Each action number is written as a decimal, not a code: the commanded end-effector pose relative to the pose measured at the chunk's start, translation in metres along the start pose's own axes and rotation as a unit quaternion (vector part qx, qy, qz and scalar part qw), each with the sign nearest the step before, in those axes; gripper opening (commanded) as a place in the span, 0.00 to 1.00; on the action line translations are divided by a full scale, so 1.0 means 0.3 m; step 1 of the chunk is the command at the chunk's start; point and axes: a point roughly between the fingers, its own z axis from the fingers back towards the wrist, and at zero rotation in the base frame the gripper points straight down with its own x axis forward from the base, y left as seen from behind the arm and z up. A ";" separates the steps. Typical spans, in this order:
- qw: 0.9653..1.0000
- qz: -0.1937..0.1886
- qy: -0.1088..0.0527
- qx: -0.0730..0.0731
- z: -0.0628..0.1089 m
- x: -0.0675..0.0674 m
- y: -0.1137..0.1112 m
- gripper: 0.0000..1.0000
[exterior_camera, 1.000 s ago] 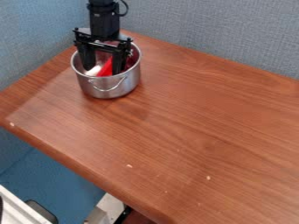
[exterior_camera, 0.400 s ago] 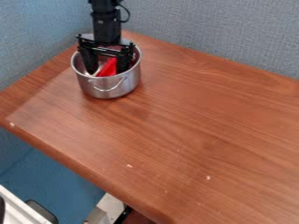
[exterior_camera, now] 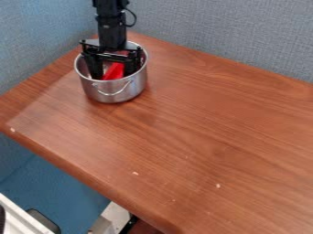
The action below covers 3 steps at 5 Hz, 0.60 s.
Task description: Put the red object in the metal pot
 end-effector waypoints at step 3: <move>0.999 0.030 -0.022 -0.003 0.019 -0.024 -0.019 0.00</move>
